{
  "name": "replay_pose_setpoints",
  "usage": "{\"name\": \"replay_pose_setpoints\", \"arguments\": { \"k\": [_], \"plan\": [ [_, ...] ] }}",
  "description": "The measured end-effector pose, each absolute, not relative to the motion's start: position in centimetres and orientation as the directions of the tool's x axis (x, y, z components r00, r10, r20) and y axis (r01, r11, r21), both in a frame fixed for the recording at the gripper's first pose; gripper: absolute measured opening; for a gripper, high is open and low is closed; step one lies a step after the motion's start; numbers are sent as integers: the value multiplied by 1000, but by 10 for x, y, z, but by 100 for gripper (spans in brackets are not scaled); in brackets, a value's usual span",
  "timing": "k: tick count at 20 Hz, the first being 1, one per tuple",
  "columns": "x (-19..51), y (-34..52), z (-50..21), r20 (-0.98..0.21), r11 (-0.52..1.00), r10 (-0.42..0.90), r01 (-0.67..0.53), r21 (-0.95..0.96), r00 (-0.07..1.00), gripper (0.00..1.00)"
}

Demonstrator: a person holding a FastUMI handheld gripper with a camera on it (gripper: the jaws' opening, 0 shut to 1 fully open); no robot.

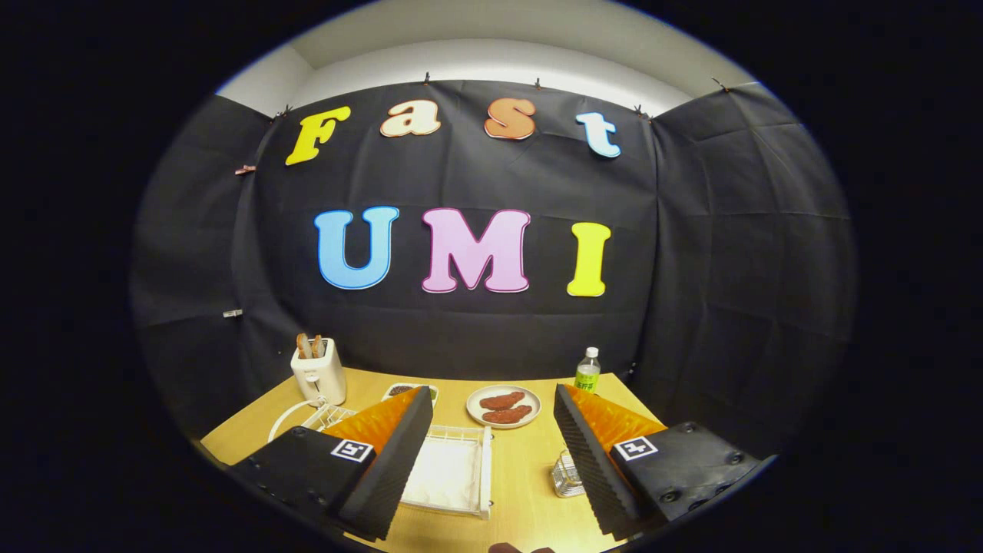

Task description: Take the plate from the dish rack, then take the spoon from the basket and place it into the plate.

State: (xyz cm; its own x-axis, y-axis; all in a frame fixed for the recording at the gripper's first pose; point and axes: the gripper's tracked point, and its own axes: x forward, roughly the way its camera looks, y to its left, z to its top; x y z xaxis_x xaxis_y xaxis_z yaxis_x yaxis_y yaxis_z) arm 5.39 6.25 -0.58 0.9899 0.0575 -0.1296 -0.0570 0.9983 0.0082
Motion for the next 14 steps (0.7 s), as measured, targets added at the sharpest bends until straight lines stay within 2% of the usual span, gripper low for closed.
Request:
{"name": "replay_pose_setpoints", "arguments": {
  "k": [7, 14],
  "plan": [
    [110, 140, -55, -303, 992, 127, -126, 23, 944, 98],
    [141, 168, -153, -541, 998, 68, -49, 49, 839, 98]
  ]
}}
